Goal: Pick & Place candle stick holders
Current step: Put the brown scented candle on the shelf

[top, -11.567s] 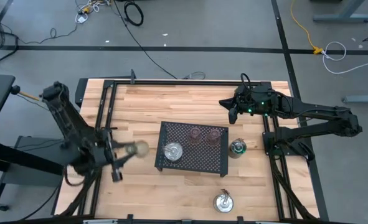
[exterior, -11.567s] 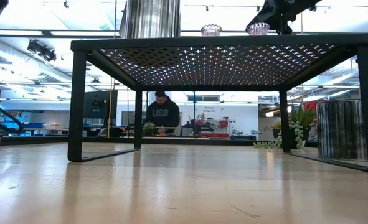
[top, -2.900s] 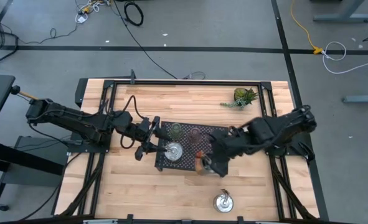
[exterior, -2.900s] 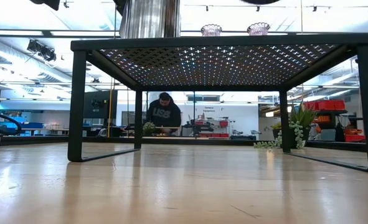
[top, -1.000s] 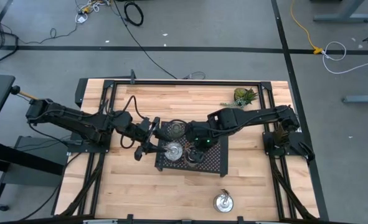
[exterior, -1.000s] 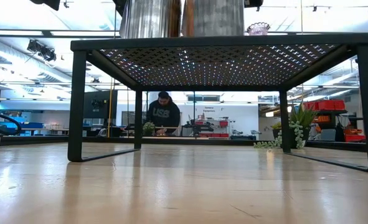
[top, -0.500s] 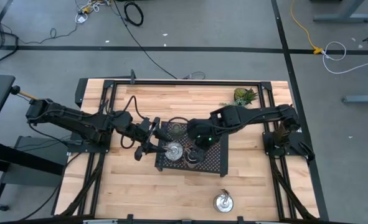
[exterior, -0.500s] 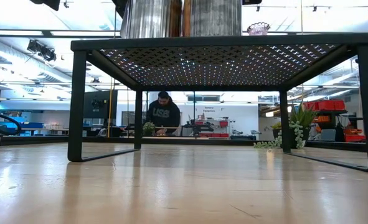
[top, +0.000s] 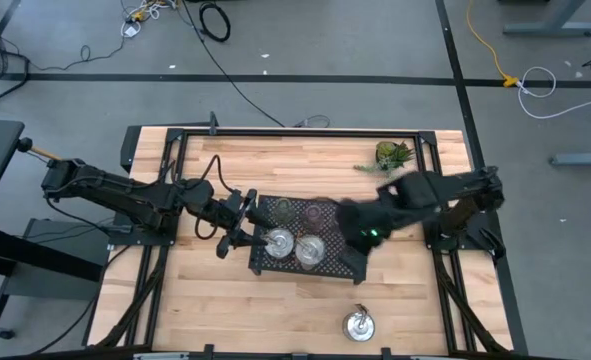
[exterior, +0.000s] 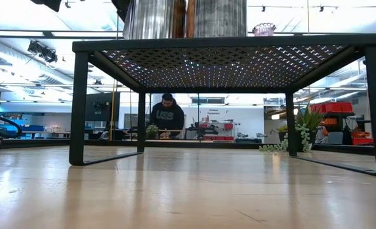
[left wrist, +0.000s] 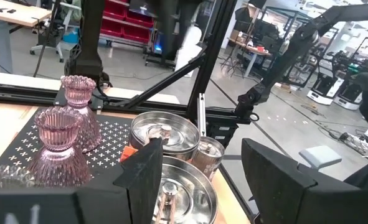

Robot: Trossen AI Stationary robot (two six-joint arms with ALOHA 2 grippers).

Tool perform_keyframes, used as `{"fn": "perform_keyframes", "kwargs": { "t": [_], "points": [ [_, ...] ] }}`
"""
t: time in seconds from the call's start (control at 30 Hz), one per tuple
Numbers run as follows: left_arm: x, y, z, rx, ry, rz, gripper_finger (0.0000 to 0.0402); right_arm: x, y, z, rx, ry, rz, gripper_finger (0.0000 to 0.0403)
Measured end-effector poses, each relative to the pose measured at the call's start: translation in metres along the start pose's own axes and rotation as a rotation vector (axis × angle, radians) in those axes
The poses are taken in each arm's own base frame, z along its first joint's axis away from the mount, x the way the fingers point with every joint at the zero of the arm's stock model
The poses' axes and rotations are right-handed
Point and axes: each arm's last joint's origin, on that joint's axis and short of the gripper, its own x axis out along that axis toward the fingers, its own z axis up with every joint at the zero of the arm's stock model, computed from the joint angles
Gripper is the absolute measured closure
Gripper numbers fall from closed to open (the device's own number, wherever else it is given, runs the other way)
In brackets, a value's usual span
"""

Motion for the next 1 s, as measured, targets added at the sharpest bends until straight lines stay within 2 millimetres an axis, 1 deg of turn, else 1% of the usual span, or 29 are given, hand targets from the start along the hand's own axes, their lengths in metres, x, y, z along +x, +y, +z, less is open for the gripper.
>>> {"fn": "perform_keyframes", "kwargs": {
  "t": [0.1,0.27,0.4,0.53,0.63,0.73,0.83,0.9,1.0],
  "points": [
    [0.000,0.000,0.000,-0.001,0.004,0.001,0.0179,-0.003,0.016,-0.026,0.014,-0.009,0.004,0.0353],
    [0.000,0.000,-0.001,-0.004,0.009,0.003,0.0179,0.000,0.046,-0.083,0.039,-0.037,-0.008,0.0368],
    [0.000,0.000,-0.001,-0.005,0.009,0.003,0.0179,0.017,0.066,-0.126,0.116,-0.014,-0.002,0.0373],
    [0.000,0.000,-0.001,-0.004,0.008,0.003,0.0179,0.041,0.075,-0.158,0.182,-0.006,0.001,0.0373],
    [0.000,0.000,-0.001,-0.003,0.006,0.011,0.0179,0.068,0.076,-0.171,0.188,0.004,-0.003,0.0373],
    [0.000,0.001,-0.001,-0.001,0.005,0.013,0.0179,0.095,0.073,-0.178,0.184,0.018,-0.011,0.0373],
    [0.000,0.001,-0.001,-0.001,0.004,0.013,0.0179,0.120,0.067,-0.183,0.186,0.092,-0.021,0.0373],
    [0.000,0.001,-0.001,-0.001,0.004,0.013,0.0179,0.132,0.060,-0.184,0.191,0.122,-0.051,0.0373],
    [0.000,0.001,-0.001,-0.001,0.004,0.013,0.0179,0.143,0.052,-0.182,0.200,0.127,-0.095,0.0373]
  ]
}}
